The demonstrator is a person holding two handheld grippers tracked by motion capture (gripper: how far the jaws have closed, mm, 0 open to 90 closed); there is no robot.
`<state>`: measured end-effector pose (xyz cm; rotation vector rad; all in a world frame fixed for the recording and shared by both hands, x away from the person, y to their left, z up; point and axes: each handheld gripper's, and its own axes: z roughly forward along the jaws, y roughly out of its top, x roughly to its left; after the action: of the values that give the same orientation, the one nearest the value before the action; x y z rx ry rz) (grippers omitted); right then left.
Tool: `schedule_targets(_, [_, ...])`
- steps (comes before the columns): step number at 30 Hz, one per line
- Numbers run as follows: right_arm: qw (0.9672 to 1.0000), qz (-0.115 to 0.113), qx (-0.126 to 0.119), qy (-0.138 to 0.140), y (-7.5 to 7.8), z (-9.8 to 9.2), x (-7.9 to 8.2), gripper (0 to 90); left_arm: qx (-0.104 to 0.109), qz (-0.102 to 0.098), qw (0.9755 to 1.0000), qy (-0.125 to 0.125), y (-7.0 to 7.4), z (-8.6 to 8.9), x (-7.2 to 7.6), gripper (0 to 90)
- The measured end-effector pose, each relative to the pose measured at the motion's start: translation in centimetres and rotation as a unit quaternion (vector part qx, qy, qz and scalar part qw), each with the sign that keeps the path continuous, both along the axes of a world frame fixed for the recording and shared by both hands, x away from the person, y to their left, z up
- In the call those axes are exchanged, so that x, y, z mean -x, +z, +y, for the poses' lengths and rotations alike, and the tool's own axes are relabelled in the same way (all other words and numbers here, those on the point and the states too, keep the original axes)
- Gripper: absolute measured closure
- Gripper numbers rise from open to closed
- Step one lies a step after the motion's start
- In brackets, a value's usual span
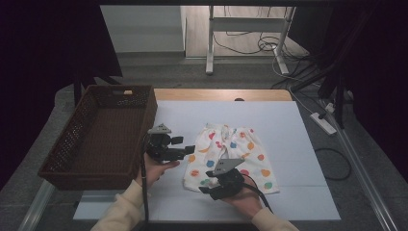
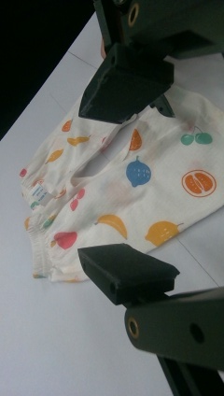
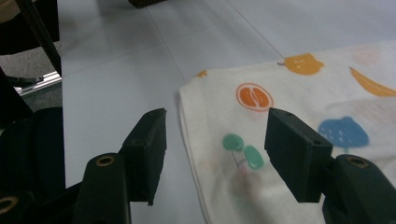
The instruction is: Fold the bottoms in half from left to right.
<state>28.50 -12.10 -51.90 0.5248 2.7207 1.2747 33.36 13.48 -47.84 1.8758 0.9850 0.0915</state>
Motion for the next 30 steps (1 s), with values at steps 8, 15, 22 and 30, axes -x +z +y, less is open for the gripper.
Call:
schedule_targets(8, [0.9997, 0.005, 0.018, 0.017, -0.9, 2.8, -0.3, 39.5, -0.004, 0.004, 1.0, 0.0, -0.3, -0.3, -0.2, 28.2])
schedule_targets(15, [0.9992, -0.003, 0.03, 0.027, -1.1, 4.7, -0.1, 40.2, -0.006, 0.008, 0.9999, 0.001, -0.5, -0.3, -0.2, 28.1])
schedule_targets(22, [0.9984, -0.01, 0.044, 0.034, -1.8, 6.1, -0.3, 41.5, -0.004, 0.012, 0.9999, 0.002, -0.6, -0.2, -0.4, 28.1])
schedule_targets(30, [0.997, -0.039, 0.066, 0.014, -2.3, 6.9, -0.5, 53.0, -0.005, 0.016, 0.9998, 0.003, -0.9, -0.1, -0.7, 28.1])
